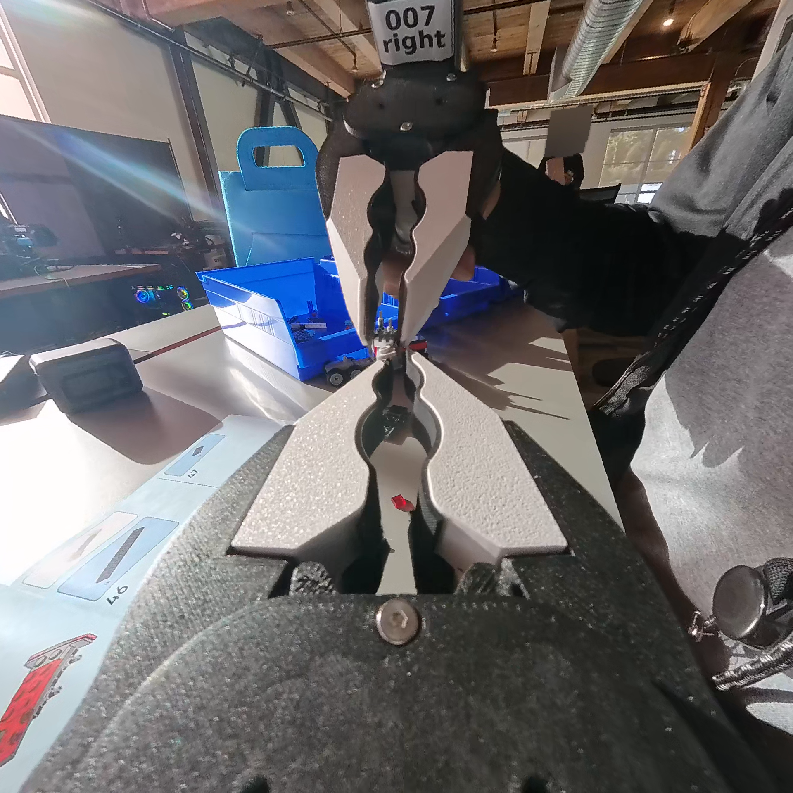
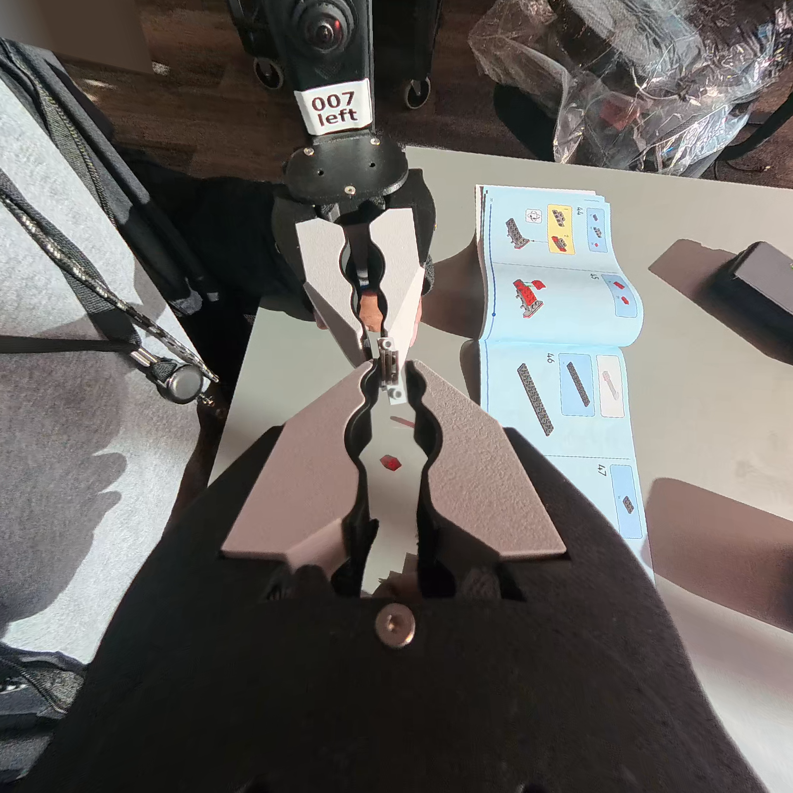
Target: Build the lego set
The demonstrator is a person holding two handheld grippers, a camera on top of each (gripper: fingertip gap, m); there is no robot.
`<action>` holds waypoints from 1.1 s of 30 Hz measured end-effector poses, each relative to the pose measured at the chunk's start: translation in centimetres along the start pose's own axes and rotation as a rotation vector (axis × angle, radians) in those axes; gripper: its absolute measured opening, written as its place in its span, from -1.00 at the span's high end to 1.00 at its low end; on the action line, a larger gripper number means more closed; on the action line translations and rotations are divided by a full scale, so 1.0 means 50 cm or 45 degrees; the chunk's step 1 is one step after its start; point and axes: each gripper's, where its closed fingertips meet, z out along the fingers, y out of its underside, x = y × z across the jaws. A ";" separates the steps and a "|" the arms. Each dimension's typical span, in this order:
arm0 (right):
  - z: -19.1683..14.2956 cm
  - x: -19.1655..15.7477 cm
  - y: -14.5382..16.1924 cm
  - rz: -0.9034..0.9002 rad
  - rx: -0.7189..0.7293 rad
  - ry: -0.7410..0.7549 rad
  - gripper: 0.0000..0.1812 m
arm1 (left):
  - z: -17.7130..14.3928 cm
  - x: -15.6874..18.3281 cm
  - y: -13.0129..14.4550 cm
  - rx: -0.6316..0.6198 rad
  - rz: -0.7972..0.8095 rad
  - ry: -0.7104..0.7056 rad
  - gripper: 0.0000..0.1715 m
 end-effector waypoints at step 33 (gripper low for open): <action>0.015 -0.030 -0.059 -0.966 0.327 0.342 0.43 | -0.041 0.007 -0.055 0.218 -0.270 0.176 0.93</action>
